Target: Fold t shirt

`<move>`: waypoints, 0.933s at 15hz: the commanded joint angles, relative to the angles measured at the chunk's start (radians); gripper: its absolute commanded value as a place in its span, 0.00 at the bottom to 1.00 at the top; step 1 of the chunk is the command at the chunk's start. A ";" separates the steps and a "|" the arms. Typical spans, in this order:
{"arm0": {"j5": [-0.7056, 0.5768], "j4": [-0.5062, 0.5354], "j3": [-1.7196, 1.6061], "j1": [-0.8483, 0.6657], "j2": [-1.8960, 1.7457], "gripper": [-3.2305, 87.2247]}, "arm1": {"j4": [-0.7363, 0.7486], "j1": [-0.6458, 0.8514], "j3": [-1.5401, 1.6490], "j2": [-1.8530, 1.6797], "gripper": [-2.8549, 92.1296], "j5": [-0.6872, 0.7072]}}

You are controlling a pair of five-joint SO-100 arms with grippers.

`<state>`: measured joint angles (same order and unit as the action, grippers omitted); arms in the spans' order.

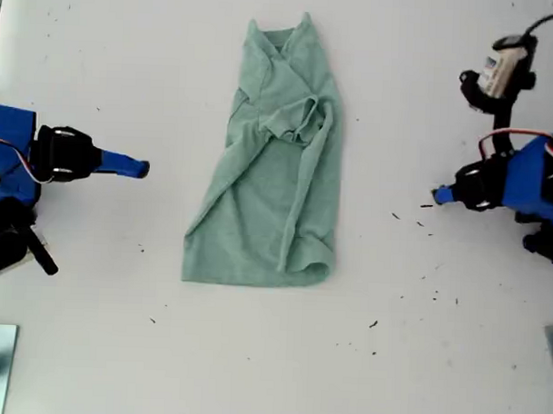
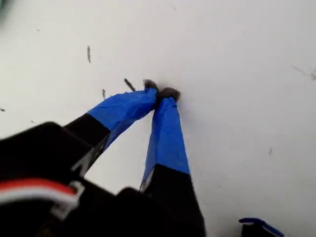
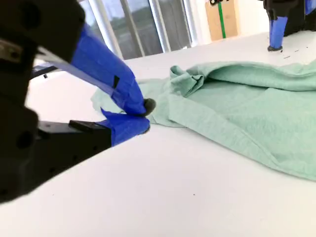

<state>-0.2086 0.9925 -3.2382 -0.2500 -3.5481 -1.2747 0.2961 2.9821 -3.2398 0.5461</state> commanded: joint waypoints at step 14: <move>0.183 0.249 1.319 0.235 1.744 0.37 | -0.077 0.017 0.117 -0.244 0.05 -0.034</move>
<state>-0.0169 1.2855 -1.9359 -0.0169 -1.8362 -1.3499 0.3099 3.0557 -3.4653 0.5185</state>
